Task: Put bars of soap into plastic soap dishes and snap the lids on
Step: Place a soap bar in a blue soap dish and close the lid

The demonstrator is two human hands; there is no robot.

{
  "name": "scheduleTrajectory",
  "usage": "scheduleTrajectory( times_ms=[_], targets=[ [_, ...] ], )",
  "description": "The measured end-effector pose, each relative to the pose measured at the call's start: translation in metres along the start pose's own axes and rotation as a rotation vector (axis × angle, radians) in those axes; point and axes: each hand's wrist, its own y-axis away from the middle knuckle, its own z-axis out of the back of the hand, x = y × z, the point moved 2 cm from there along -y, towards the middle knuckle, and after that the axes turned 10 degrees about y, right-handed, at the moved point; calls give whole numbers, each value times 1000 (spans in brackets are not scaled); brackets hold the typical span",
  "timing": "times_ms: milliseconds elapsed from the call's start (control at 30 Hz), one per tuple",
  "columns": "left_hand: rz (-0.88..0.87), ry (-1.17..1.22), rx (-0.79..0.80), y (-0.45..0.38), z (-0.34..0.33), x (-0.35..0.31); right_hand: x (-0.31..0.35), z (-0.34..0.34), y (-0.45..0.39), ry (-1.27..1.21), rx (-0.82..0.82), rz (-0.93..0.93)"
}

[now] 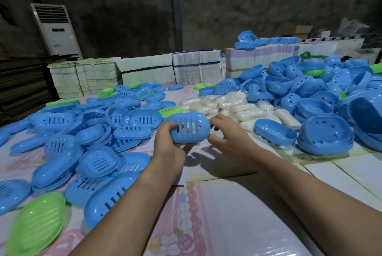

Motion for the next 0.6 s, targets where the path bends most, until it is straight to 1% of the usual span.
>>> scheduleTrajectory(
  times_ms=[67,133,167,233,333,400,433,467,533,567,600],
  targets=[
    [49,25,-87,-1,1,2,8,-1,1,13,-40,44],
    [135,-32,-140,-2,2,4,16,-2,2,-34,-66,82],
    [194,-38,-131,-1,1,6,19,-3,2,-44,-72,91],
    [289,31,-57,3,-3,9,22,-4,3,-23,-77,99],
    [343,196,77,9,-10,13,22,0,4,-23,-65,164],
    [350,238,81,10,-13,14,17,5,2,-19,-83,208],
    [344,241,66,11,-13,15,10,8,-2,4,-110,176],
    [331,242,37,11,-12,16,-1,11,-6,41,-144,104],
    [303,264,-31,12,-7,17,-32,19,-12,191,-192,-84],
    [289,278,-53,11,-5,19,-49,21,-14,314,-170,-189],
    [286,289,-70,11,-4,21,-64,21,-14,437,-104,-298]
  ],
)
